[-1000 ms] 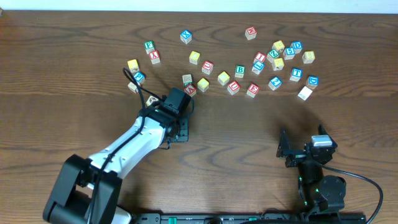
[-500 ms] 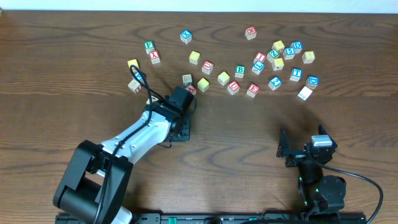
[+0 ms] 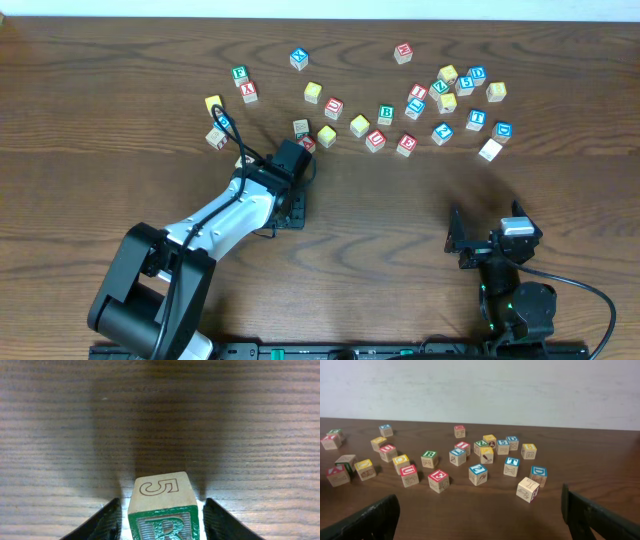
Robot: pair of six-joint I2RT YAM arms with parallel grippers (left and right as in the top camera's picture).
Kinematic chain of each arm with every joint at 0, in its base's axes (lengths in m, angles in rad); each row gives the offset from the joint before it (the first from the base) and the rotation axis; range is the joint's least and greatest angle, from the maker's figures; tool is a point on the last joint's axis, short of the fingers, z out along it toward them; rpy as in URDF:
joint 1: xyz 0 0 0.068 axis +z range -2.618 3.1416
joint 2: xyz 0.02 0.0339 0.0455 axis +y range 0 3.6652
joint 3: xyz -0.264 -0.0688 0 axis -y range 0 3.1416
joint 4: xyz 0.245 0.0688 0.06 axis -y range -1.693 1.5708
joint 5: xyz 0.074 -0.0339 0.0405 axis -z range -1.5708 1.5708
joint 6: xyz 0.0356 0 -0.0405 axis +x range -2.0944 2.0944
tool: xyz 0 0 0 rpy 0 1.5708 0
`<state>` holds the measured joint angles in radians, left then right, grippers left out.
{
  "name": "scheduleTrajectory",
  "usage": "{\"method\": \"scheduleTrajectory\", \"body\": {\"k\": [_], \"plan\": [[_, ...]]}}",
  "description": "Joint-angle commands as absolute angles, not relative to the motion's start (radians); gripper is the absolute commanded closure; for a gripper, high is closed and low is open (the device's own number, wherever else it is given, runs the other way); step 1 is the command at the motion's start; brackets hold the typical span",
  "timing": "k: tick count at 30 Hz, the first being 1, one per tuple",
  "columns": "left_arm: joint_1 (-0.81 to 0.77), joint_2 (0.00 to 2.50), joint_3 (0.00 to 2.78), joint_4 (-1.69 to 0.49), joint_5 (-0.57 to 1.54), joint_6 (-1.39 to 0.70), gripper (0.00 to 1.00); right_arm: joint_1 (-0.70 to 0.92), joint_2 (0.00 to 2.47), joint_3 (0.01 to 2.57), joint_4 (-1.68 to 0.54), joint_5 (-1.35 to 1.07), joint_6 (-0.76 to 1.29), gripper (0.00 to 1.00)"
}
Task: Spell out ROBOT
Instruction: 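Carry the R block toward the open table area in front, then lower the R block onto the table and open the left gripper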
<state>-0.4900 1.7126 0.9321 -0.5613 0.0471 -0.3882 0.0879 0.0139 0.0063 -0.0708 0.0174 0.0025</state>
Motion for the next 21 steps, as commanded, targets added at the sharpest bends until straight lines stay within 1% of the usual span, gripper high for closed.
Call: {"method": "scheduleTrajectory", "body": {"k": [1,5,11,15,18,21], "plan": [[-0.491,1.725,0.951,-0.57,0.043,-0.385,0.47,0.082,0.012,0.005,-0.075,0.012,-0.008,0.01],[-0.491,1.724,0.96,-0.582,0.043,-0.385,0.47,0.082,0.012,0.006,-0.075,0.012,-0.008,0.01],[-0.491,1.722,0.983,-0.603,0.076,-0.373,0.45,0.082,0.012,0.005,-0.075,0.012,-0.008,0.01],[-0.491,1.716,0.999,-0.597,0.128,-0.351,0.38,0.082,0.012,0.006,-0.075,0.012,-0.008,0.01],[-0.491,1.709,1.013,-0.598,0.133,-0.348,0.3,0.082,0.012,0.005,-0.075,0.012,-0.008,0.01],[-0.491,1.696,1.027,-0.603,0.131,-0.338,0.24,0.082,0.012,0.006,-0.075,0.012,-0.008,0.01]]}}
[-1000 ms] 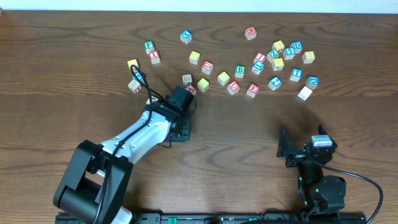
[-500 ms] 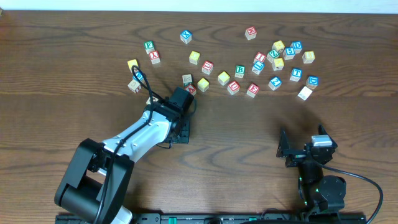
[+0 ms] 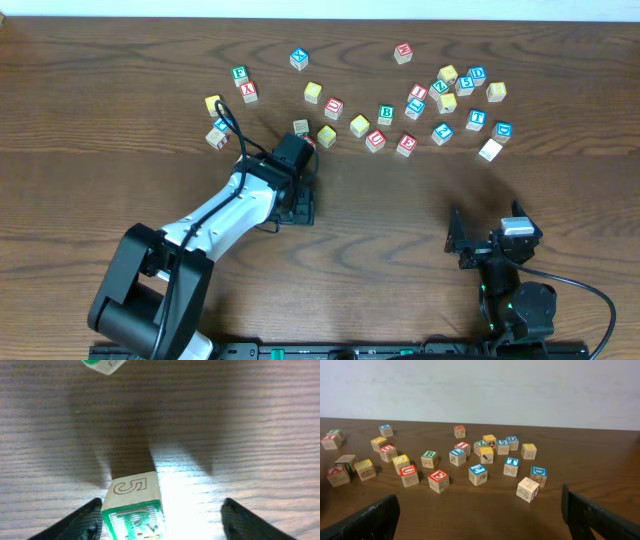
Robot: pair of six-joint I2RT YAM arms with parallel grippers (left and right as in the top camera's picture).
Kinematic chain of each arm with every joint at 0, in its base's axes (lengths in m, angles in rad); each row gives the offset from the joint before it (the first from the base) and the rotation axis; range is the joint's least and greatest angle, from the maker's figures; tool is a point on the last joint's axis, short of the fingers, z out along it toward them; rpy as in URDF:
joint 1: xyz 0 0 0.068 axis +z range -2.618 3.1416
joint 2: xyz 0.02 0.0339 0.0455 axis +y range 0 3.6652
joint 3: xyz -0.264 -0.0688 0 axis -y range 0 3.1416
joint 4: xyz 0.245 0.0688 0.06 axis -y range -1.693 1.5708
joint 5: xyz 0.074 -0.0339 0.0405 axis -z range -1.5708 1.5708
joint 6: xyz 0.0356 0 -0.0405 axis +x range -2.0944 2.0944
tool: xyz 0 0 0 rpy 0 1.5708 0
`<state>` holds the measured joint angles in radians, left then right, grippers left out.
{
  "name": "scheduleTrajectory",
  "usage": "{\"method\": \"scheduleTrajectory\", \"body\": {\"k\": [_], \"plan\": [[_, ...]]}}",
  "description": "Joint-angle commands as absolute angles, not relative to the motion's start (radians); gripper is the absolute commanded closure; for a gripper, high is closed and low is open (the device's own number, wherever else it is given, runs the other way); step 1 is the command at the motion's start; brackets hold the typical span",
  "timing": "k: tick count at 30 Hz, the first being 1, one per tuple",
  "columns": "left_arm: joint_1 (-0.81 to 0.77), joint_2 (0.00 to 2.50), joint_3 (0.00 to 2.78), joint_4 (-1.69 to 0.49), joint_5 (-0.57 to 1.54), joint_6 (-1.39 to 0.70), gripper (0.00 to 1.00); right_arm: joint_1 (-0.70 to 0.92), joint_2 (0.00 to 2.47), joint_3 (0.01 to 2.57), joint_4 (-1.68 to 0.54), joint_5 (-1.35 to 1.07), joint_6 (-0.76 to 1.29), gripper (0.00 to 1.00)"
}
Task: Spell out ROBOT
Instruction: 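Lower the R block onto the table and open the left gripper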
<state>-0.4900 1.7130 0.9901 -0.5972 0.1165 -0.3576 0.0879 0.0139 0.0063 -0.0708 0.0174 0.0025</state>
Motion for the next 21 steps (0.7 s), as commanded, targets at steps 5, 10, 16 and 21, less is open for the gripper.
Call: {"method": "scheduleTrajectory", "body": {"k": [5,10,16,21], "plan": [[-0.49,1.663,1.076,-0.64,0.128,-0.329,0.21,0.082,0.012,0.006,-0.075,0.012,-0.008,0.01],[-0.49,1.625,1.162,-0.704,0.115,-0.325,0.16,0.082,0.012,0.006,-0.075,0.012,-0.008,0.01],[-0.49,1.605,1.301,-0.786,0.08,-0.262,0.06,0.082,0.012,0.006,-0.075,0.012,-0.008,0.01],[-0.488,1.615,1.433,-0.859,-0.008,-0.163,0.0,0.082,0.012,0.006,-0.075,0.012,-0.008,0.01]]}}
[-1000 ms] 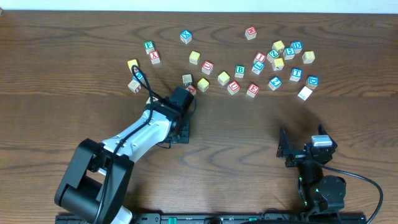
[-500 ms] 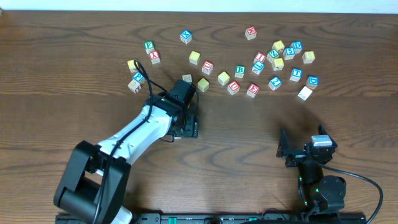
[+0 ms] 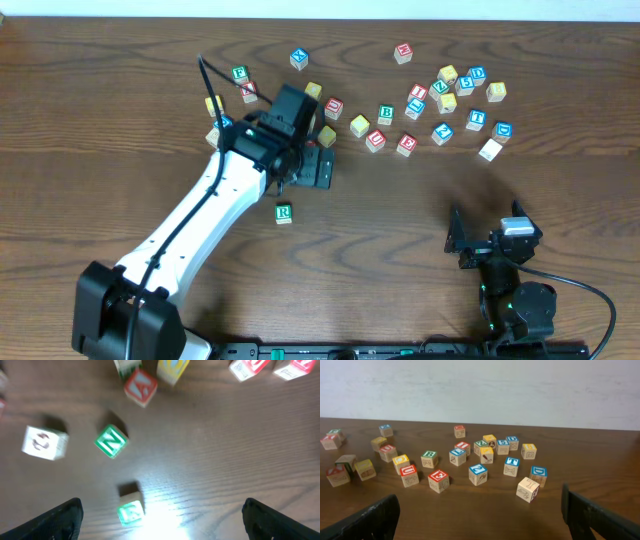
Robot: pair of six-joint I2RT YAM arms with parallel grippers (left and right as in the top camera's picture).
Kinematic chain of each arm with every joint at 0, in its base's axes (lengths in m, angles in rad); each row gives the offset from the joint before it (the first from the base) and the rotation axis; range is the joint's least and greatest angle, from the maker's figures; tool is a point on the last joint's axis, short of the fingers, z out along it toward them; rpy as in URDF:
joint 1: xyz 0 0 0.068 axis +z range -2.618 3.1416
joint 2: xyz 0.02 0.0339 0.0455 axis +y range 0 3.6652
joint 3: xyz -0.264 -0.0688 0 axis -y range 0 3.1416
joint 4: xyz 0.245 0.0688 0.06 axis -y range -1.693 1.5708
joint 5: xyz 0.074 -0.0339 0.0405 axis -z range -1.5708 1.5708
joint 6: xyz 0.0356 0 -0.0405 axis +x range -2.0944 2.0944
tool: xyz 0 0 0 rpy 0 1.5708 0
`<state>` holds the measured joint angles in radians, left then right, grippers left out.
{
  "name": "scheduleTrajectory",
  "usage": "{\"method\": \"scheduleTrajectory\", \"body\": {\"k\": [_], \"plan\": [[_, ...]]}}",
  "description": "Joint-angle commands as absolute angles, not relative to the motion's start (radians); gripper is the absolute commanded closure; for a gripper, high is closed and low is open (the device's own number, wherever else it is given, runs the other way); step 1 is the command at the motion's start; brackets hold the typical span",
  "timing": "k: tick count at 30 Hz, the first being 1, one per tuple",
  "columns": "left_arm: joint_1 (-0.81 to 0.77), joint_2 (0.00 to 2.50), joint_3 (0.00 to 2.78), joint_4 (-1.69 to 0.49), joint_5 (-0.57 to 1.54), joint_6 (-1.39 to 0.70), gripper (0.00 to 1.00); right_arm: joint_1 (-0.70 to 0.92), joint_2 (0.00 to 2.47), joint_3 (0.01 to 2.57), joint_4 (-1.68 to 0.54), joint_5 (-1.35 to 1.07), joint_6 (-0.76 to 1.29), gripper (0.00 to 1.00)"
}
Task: Spell out ROBOT
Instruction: 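Lower the R block onto the table and open the left gripper, then move the left gripper over the yellow-lettered O block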
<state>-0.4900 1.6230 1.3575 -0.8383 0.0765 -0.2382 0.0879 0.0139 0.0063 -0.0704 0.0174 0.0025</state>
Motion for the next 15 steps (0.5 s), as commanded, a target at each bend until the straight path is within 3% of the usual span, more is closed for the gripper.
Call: {"method": "scheduleTrajectory", "body": {"k": [1,15], "plan": [[-0.487,1.623,1.462,-0.869,-0.04,-0.153,0.01,0.082,0.012,0.005,-0.075,0.012,-0.008,0.01],[-0.414,2.08,2.046,-1.06,-0.065,-0.021,0.01,0.082,0.012,0.005,-0.075,0.012,-0.008,0.01]]}}
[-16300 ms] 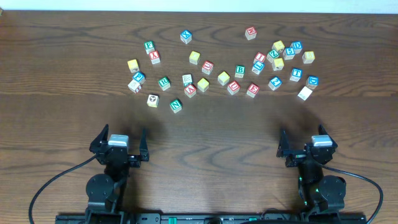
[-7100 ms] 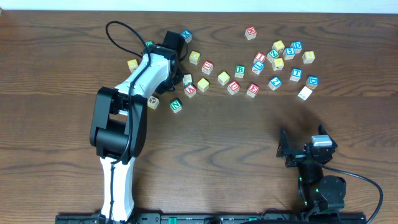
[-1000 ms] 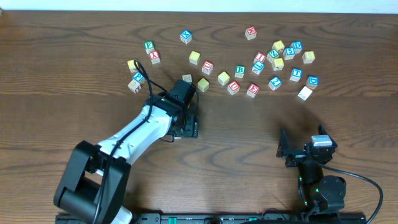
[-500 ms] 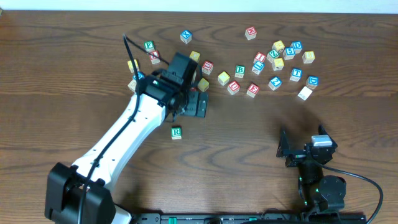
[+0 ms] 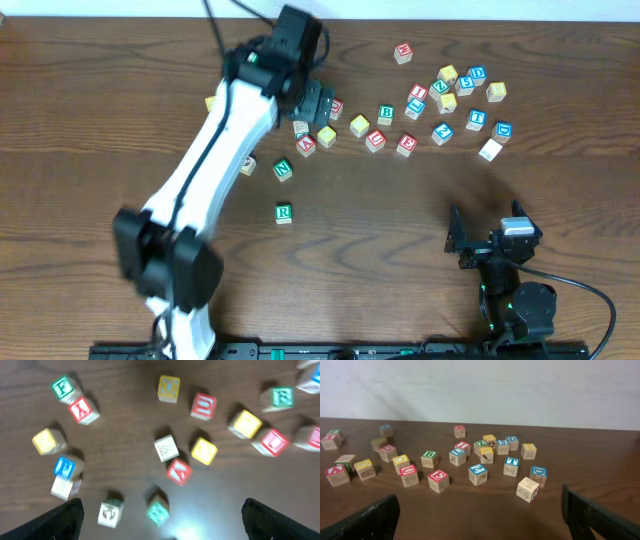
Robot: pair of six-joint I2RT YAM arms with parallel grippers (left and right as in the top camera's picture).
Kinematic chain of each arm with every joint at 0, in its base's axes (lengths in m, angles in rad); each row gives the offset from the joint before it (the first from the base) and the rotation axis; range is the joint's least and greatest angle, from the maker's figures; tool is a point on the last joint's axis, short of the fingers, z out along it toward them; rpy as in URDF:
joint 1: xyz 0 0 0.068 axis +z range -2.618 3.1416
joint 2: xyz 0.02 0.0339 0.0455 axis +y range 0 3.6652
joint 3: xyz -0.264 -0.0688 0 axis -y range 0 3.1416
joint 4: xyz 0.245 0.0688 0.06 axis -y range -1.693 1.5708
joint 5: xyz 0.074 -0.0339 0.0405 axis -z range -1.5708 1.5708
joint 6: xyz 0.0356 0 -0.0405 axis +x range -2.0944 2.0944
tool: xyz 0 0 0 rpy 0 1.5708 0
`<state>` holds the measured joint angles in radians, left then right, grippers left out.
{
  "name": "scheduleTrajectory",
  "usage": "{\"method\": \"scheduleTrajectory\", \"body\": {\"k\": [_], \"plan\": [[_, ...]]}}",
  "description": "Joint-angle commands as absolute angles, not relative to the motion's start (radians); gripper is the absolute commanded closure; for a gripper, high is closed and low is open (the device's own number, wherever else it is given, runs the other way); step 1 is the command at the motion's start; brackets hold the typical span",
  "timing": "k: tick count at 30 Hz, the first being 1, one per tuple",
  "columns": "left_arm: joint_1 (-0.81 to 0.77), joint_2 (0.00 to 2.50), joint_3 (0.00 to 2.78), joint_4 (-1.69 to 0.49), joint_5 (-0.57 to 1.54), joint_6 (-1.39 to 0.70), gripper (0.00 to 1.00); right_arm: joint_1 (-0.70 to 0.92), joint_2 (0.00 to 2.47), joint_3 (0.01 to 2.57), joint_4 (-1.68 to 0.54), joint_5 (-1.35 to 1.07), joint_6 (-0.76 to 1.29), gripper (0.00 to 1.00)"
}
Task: Spell out ROBOT
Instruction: 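Move the left gripper over the yellow-lettered O block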
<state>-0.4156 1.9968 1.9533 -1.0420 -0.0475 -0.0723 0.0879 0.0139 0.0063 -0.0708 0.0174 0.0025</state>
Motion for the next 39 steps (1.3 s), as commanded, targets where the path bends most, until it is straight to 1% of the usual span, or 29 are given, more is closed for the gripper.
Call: {"method": "scheduleTrajectory", "body": {"k": [1,9,18,21,23,33,39], "plan": [[-0.414,2.112,2.074,-1.066,-0.065,-0.018,0.01,0.082,0.012,0.006,-0.075,0.012,-0.008,0.01],[-0.414,2.244,2.097,-1.0,-0.065,0.0,0.01,0.082,0.012,0.006,-0.075,0.012,-0.008,0.01],[-0.416,2.252,2.093,-0.936,-0.055,-0.035,0.01,0.082,0.012,0.006,-0.075,0.012,-0.008,0.01],[-0.41,2.252,2.093,-0.894,0.049,0.058,0.01,0.082,0.012,0.005,-0.075,0.012,-0.008,0.01],[-0.397,2.253,2.093,-0.871,0.098,0.075,0.02,0.082,0.012,0.006,-0.075,0.012,-0.008,0.01],[-0.323,2.26,2.093,-0.809,0.124,0.075,0.02,0.082,0.012,0.005,-0.075,0.012,-0.008,0.01],[-0.326,2.317,2.093,-0.797,0.147,0.075,0.02,0.082,0.012,0.006,-0.075,0.012,-0.008,0.01]]}}
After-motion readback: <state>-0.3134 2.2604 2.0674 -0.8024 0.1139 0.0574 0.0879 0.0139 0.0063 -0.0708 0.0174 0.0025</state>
